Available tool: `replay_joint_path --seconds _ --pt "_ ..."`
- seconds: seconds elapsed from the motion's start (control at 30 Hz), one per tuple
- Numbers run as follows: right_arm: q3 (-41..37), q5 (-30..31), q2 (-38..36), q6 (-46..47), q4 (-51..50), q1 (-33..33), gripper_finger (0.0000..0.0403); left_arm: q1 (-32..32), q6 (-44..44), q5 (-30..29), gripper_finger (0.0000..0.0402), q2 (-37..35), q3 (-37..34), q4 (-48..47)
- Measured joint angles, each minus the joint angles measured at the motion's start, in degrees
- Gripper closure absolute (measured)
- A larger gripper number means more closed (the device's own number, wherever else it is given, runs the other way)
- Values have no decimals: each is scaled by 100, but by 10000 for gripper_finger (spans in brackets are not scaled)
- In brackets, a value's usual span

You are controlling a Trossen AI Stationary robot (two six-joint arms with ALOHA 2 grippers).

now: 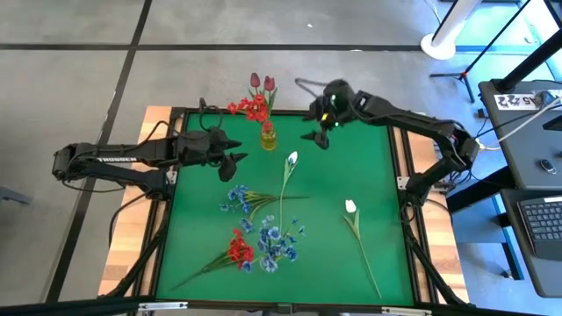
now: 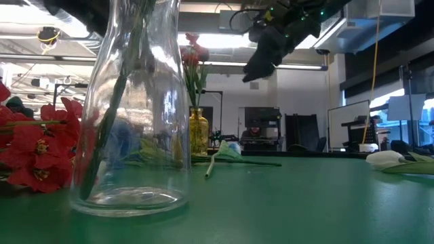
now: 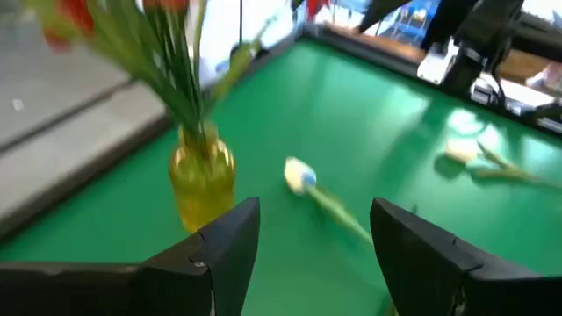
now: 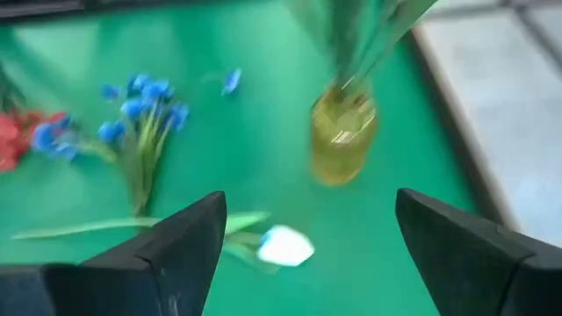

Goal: Sort flowers into vase by color
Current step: Put the top white tulip into the transparent vase

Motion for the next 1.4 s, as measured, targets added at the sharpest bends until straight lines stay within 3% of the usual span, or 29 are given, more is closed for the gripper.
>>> replay_joint_path --seconds 0.13,0.23,0.37,0.47,0.57,0.77,1.4 --pt "-438 551 -5 525 -24 432 72 -182 -414 9 190 0 0 -365" --pt "-1007 852 -3 1196 523 724 72 -392 -627 10 190 0 0 -458" --pt "-1870 1072 3 2400 1836 1084 72 -692 -775 -106 190 0 0 -469" --pt "-2448 1556 115 3215 3125 1404 72 -871 -778 -400 190 0 0 -468" --pt "-2638 2097 302 3809 3612 1663 72 -975 -773 -551 190 0 0 -449" --pt "-2576 2759 757 4453 3696 2018 72 -1061 -766 -556 190 0 0 -443" --pt "-2559 2843 1234 5699 3690 2355 72 -1360 -744 -559 190 0 0 -442"
